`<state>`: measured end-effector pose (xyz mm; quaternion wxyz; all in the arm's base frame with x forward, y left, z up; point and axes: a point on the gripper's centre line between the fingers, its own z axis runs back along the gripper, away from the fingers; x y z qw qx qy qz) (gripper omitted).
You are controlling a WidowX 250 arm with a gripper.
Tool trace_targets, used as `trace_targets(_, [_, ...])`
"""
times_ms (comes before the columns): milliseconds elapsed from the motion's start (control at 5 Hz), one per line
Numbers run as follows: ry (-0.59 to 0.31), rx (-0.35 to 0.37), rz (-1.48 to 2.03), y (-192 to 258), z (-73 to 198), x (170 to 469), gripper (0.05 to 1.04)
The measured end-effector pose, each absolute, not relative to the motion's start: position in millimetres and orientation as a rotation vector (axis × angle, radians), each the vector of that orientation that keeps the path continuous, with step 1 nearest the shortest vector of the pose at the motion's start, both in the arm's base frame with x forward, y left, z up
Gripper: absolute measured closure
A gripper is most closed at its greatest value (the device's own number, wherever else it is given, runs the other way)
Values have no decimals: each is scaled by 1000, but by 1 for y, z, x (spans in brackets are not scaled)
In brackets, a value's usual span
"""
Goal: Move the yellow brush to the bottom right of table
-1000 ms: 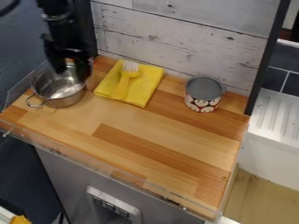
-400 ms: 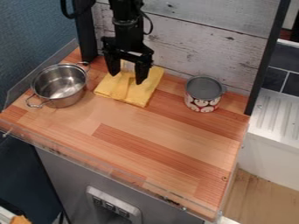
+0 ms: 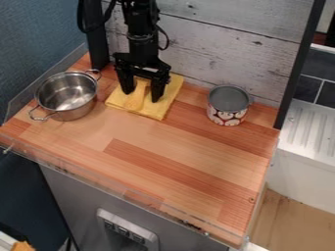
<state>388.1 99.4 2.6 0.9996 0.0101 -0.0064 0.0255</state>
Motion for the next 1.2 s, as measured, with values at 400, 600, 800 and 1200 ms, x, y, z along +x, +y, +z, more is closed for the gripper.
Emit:
trace_targets(400, [-39,-2,32,98,7,380,675])
trace_targets(600, [-47,-16,28,97,11,377,740])
trace_targets(800, [-92,-36,28,96,26,373,740])
trace_targets(1200, [-141,-62,-51,70,46,353,740])
